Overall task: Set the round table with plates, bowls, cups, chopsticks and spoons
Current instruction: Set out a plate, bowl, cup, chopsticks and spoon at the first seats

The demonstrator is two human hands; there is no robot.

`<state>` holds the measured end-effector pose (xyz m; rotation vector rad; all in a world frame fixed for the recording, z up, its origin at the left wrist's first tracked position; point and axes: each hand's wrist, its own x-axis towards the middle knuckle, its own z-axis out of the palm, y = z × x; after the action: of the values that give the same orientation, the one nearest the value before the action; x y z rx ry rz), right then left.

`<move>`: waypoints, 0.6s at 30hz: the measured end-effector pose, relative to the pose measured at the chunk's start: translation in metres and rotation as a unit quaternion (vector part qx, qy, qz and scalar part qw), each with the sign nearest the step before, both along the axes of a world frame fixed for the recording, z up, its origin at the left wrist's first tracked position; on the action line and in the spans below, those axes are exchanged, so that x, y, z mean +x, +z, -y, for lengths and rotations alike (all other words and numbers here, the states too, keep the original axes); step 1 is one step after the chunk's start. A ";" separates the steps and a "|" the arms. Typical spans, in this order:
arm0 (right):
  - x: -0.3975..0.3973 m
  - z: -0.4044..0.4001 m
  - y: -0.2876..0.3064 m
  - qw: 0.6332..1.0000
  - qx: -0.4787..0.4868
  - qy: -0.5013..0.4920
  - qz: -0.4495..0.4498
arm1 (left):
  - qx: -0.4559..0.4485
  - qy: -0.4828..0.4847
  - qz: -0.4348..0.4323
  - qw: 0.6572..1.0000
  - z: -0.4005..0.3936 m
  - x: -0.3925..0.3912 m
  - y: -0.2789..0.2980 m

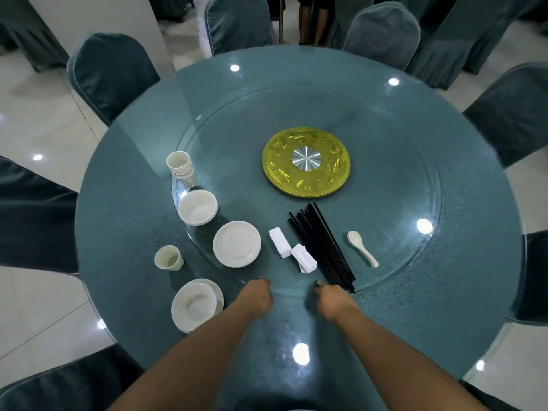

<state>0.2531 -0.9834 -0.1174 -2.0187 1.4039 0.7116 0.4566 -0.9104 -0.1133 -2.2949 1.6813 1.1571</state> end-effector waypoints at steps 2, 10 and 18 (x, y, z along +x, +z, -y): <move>0.006 0.004 0.005 1.000 -0.012 -0.014 0.012 | -0.022 0.029 -0.008 0.999 0.004 0.005 0.005; 0.021 0.033 0.025 0.978 -0.118 -0.115 0.132 | -0.154 0.096 0.009 0.983 0.059 0.032 0.032; 0.028 0.057 0.033 0.968 -0.127 -0.126 0.174 | -0.071 0.019 0.068 0.995 0.097 0.037 0.026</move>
<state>0.2809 -1.0400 -0.0843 -1.9793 1.5560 0.0632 0.4938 -1.0074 -0.0876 -2.4366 1.7284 0.8896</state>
